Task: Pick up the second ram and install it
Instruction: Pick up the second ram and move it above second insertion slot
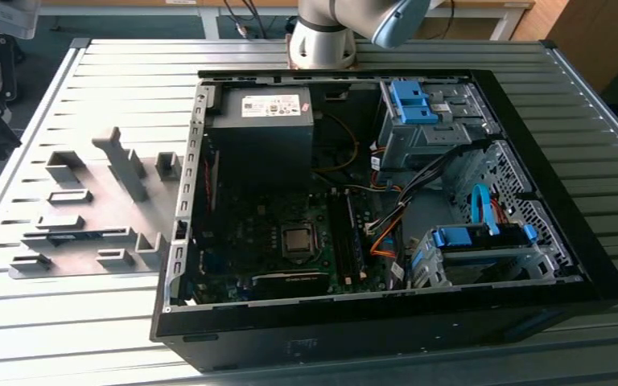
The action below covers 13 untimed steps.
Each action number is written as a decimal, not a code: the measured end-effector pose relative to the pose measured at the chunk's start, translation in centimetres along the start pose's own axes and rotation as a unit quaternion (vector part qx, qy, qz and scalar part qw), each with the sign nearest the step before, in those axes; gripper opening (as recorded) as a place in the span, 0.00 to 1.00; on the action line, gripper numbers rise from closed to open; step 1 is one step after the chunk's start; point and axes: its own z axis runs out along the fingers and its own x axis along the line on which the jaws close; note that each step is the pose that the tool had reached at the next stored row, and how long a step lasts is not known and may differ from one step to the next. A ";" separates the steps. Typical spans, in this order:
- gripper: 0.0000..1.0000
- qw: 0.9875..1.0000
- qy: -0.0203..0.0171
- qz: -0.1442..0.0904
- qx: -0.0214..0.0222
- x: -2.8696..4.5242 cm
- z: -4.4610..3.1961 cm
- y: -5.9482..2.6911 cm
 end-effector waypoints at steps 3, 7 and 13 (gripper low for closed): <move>0.36 1.000 -0.004 -0.007 -0.001 0.00 0.28 0.00; 0.36 0.999 -0.003 -0.041 -0.001 0.00 0.69 -0.03; 0.36 0.998 -0.003 -0.062 0.005 0.16 1.25 0.41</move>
